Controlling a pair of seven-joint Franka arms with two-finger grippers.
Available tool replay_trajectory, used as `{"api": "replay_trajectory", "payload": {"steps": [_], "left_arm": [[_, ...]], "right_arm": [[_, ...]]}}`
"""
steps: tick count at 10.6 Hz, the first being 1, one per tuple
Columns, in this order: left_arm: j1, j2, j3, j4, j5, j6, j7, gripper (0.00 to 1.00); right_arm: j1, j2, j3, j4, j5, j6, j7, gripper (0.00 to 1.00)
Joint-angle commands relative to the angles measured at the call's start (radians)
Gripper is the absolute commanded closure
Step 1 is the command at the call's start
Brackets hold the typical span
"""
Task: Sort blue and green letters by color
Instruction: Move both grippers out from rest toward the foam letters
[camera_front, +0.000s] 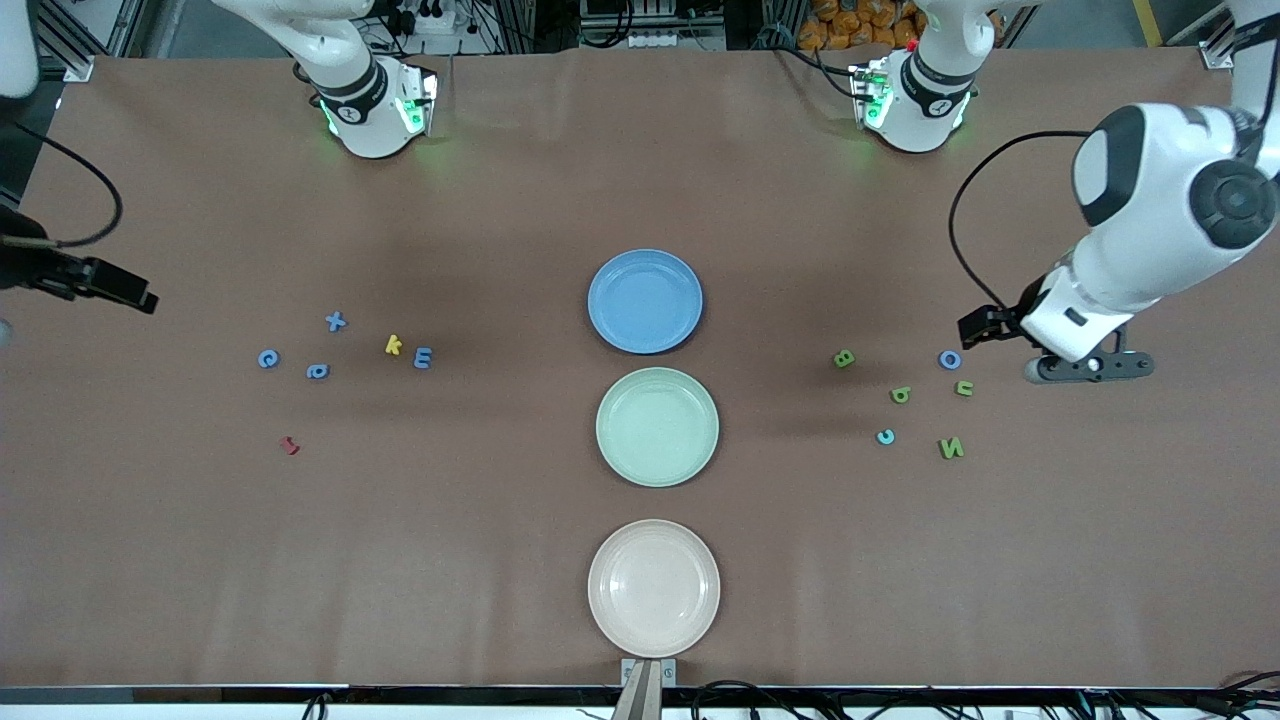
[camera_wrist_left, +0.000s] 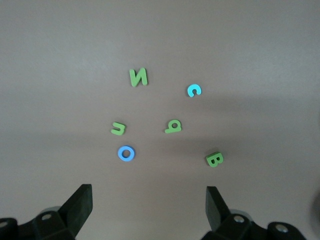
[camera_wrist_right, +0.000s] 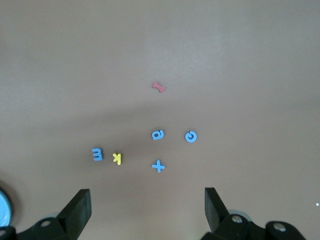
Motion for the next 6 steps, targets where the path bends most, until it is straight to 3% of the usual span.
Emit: {"api": "replay_trajectory", "payload": {"steps": [1,6], "left_arm": [[-0.008,0.08,-0.036,-0.011,-0.023,0.056,-0.138,0.02],[-0.003,0.218,-0.055,-0.019,-0.012,0.145,-0.209,0.1]], "right_arm": [[-0.017,-0.02,-0.003,-0.21,0.023,0.2,0.032,0.0],[-0.018,-0.006,0.005,-0.552,0.037,0.579,0.056,0.0]]}}
